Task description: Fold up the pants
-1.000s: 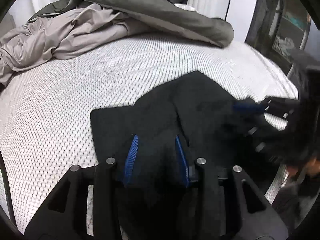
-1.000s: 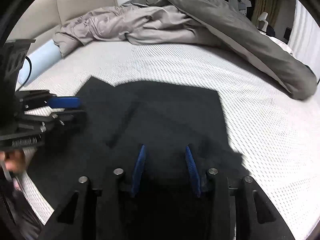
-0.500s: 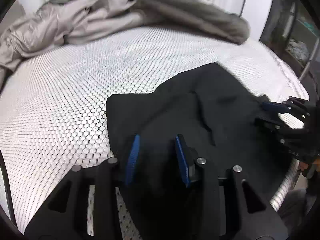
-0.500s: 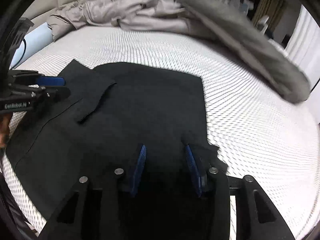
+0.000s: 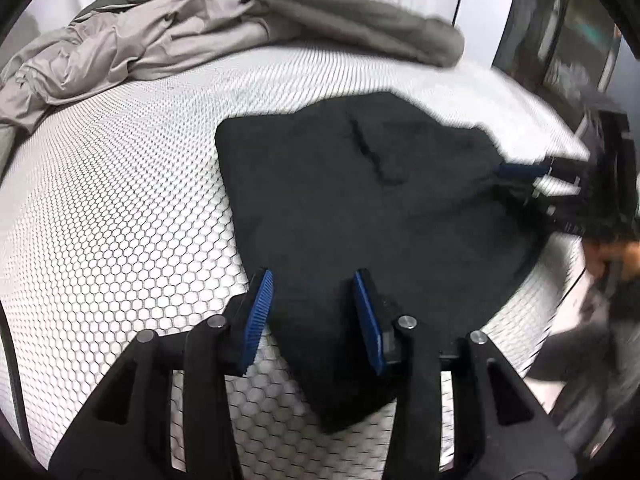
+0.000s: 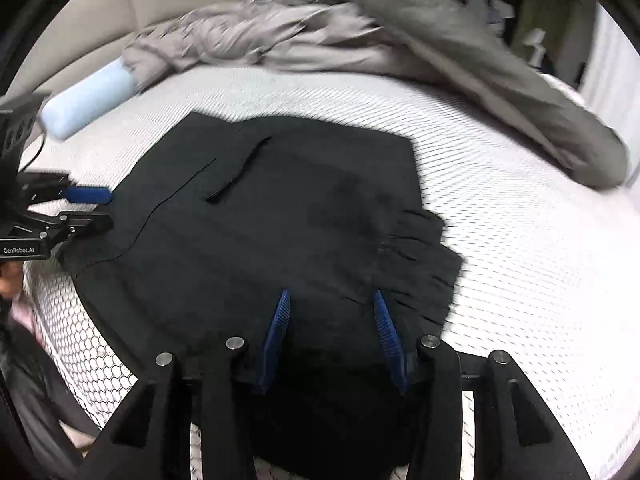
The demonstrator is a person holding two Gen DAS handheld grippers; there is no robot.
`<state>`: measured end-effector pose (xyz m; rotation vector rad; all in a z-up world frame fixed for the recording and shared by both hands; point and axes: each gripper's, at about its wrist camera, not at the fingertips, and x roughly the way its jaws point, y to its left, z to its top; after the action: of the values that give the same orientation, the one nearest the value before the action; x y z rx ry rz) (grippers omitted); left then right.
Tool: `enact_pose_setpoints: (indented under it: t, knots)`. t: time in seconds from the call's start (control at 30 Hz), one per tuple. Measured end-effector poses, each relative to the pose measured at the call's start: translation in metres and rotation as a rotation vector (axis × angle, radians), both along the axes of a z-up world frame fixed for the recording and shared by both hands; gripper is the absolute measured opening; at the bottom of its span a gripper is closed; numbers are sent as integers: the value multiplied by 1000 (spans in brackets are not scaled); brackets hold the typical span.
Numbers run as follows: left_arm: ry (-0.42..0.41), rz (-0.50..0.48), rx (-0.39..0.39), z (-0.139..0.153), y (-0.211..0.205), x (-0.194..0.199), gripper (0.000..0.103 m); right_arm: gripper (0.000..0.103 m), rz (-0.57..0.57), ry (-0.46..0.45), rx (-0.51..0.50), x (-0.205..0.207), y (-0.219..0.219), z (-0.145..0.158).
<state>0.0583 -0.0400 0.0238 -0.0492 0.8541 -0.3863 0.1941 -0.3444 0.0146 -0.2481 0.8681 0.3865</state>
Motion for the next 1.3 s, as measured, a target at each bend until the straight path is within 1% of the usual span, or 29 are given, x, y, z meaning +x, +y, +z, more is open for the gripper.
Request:
enact_pose_setpoints:
  t: [0.03,0.07,0.1,0.13,0.17,0.2,0.23,0.27,0.3,0.33,0.37,0.4,0.43,0.47,0.5,0.53,0.57,0.6,0.67,0.73,0.77,0.8,0.9,0.97,1.0,1.03,1.17,1.27,1.3]
  knots:
    - [-28,-39,-29,6,-7,-6,38,45,4,-4,34,-4,3,5]
    - [-44,-78,-36,8,-15,-11,40,45,43,-2,89,-9,11,10]
    - [-50,-125,-29,8,-26,-15,42,45,79,0,120,-27,25,12]
    - [-39,-172,-17,3,-36,-18,47,45,112,5,135,-31,36,11]
    - [-24,-194,-3,-1,-46,-18,48,45,145,13,123,-35,51,8]
    - [-8,-209,43,-10,-54,-18,48,45,172,22,89,-40,60,2]
    - [-8,-220,71,-15,-57,-19,48,45,187,32,30,-44,66,-7]
    - [-12,-234,74,-17,-56,-21,48,45,184,39,-17,-54,66,-15]
    - [-16,-239,68,-17,-53,-23,48,45,171,35,-49,-54,54,-20]
    - [-17,-241,59,-15,-46,-26,49,45,154,34,-38,-54,41,-20]
    - [-17,-244,44,-13,-39,-28,52,43,117,47,-15,-53,20,-15]
    - [-17,-239,19,-10,-30,-32,52,37,105,62,32,-52,1,-11]
    - [-17,-235,-1,-7,-24,-34,52,38,92,59,66,-54,-12,-5]
    - [-21,-230,-18,-3,-18,-34,52,41,62,35,61,-58,-27,1]
    - [-31,-221,-34,0,-13,-40,52,54,37,21,40,-61,-35,4]
    - [-46,-201,-58,5,-4,-41,54,56,-11,2,43,-63,-49,10]
    - [-53,-172,-73,8,4,-44,58,56,-30,-1,80,-68,-57,15]
    - [-50,-121,-87,8,11,-38,59,56,-52,10,175,-69,-73,19]
    - [-22,-47,-99,5,13,-21,59,56,-79,36,332,-60,-84,19]
    - [17,-5,-111,0,17,-18,59,55,-103,72,420,-48,-90,16]
    - [29,3,-111,-4,16,-11,59,55,-100,92,452,-39,-82,17]
    - [29,4,-101,-6,14,-10,59,54,-104,104,471,-40,-78,17]
    - [4,-17,-44,-6,6,-15,59,54,-90,82,468,-42,-69,22]
    - [-9,-31,-8,-7,0,-17,59,54,-106,110,438,-37,-61,16]
    - [-13,-33,4,-7,-2,-20,59,49,-108,111,425,-22,-59,13]
    - [-16,-33,13,-9,-6,-20,59,45,-99,101,403,-25,-54,15]
    - [-14,-29,16,-13,-23,-9,59,44,-46,54,366,-29,-37,22]
    - [-19,-25,34,-15,-27,-6,59,41,-31,61,386,-36,-44,22]
    - [-21,-23,41,-16,-28,-5,59,40,-26,69,377,-29,-39,20]
